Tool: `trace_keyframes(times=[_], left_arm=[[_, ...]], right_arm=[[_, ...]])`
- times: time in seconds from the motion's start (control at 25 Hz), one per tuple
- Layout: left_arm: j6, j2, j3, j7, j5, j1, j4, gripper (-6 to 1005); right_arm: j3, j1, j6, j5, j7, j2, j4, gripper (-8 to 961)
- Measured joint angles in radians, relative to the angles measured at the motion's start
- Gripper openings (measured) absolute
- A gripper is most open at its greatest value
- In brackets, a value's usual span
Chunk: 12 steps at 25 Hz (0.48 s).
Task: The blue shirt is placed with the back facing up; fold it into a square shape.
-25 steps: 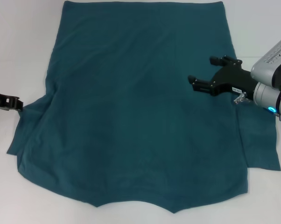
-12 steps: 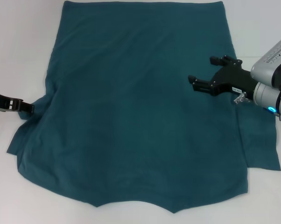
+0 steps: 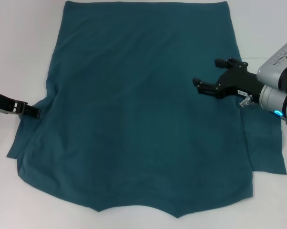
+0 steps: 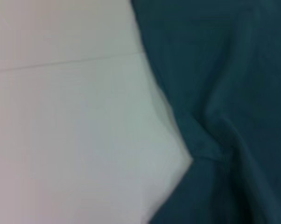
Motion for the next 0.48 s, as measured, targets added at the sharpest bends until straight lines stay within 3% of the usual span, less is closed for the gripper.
trace_keyframes(times=[0.48], left_arm=[[0.019, 0.030, -0.016, 0.015, 0.001, 0.001, 0.013, 934]], right_arm=[[0.000, 0.003, 0.003, -0.001, -0.002, 0.000, 0.001, 905]])
